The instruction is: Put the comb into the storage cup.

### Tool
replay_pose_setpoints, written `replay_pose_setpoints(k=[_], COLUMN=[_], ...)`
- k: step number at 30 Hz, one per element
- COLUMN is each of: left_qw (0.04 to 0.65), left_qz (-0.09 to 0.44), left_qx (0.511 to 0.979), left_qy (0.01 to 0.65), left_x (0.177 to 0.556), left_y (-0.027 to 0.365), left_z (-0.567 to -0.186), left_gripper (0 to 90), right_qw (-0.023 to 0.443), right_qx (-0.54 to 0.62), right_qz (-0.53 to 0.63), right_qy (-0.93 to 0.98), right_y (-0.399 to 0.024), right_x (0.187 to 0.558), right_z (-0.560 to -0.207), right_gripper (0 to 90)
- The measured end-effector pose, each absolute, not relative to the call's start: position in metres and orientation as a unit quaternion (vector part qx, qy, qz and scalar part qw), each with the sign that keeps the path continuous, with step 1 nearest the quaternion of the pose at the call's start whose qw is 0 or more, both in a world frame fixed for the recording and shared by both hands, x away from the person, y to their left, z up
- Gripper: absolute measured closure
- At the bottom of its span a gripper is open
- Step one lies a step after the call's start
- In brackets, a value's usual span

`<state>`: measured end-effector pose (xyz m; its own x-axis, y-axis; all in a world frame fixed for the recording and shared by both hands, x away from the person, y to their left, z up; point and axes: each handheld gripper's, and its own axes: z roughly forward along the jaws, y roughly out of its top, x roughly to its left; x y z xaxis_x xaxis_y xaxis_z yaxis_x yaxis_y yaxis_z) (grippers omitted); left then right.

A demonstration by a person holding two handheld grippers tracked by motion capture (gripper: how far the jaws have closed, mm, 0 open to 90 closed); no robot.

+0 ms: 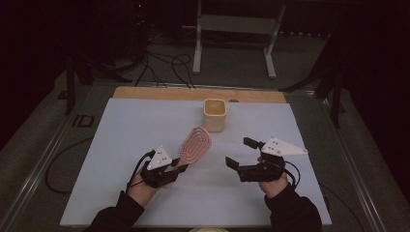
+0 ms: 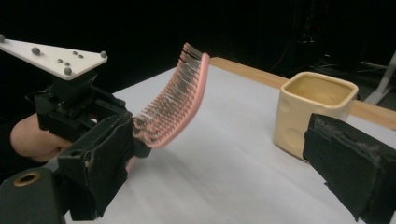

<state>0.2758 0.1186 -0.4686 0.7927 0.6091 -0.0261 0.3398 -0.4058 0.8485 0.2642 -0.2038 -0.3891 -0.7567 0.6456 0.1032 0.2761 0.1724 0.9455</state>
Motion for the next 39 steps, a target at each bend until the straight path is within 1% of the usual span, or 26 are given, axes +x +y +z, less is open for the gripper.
replay_pose_setpoints(k=[4,9,16,19,22,23,30,31,32,36,39], left_qw=[0.465,0.467,0.469,0.469,0.471,0.471,0.473,0.472,0.473,0.473,0.476], left_qz=[0.141,0.143,0.143,0.145,0.146,0.145,0.145,0.145,0.141,0.143,0.144], left_qx=[0.826,0.824,0.824,0.823,0.822,0.823,0.821,0.822,0.822,0.821,0.819], left_qy=[0.287,0.287,0.284,0.284,0.285,0.283,0.284,0.283,0.285,0.285,0.285], left_x=[0.276,0.275,0.275,0.275,0.275,0.274,0.275,0.275,0.276,0.275,0.275], left_y=[0.118,0.118,0.118,0.119,0.119,0.119,0.12,0.12,0.12,0.12,0.12], left_z=[-0.468,-0.468,-0.468,-0.468,-0.468,-0.467,-0.467,-0.467,-0.467,-0.467,-0.467], left_gripper=[70.7,70.7,70.7,70.7,70.7,70.7,70.7,70.7,70.7,70.7,70.7], right_qw=[0.16,0.144,0.128,0.105,0.095,0.08,0.021,0.019,0.016,-0.003,-0.019], right_qx=[0.302,0.291,0.307,0.335,0.357,0.374,0.404,0.409,0.412,0.43,0.439], right_qz=[0.566,0.572,0.574,0.578,0.574,0.573,0.574,0.573,0.573,0.567,0.564], right_qy=[0.751,0.754,0.748,0.736,0.731,0.725,0.712,0.71,0.708,0.703,0.699], right_y=[-0.194,-0.175,-0.162,-0.156,-0.153,-0.149,-0.139,-0.138,-0.137,-0.132,-0.129], right_x=[0.267,0.273,0.284,0.293,0.298,0.302,0.31,0.311,0.312,0.314,0.316], right_z=[-0.385,-0.377,-0.373,-0.373,-0.373,-0.375,-0.385,-0.386,-0.388,-0.393,-0.397], right_gripper=[8.6,8.7,8.8,8.8,8.8,8.8,8.8,9.3,11.9,14.5,19.9])
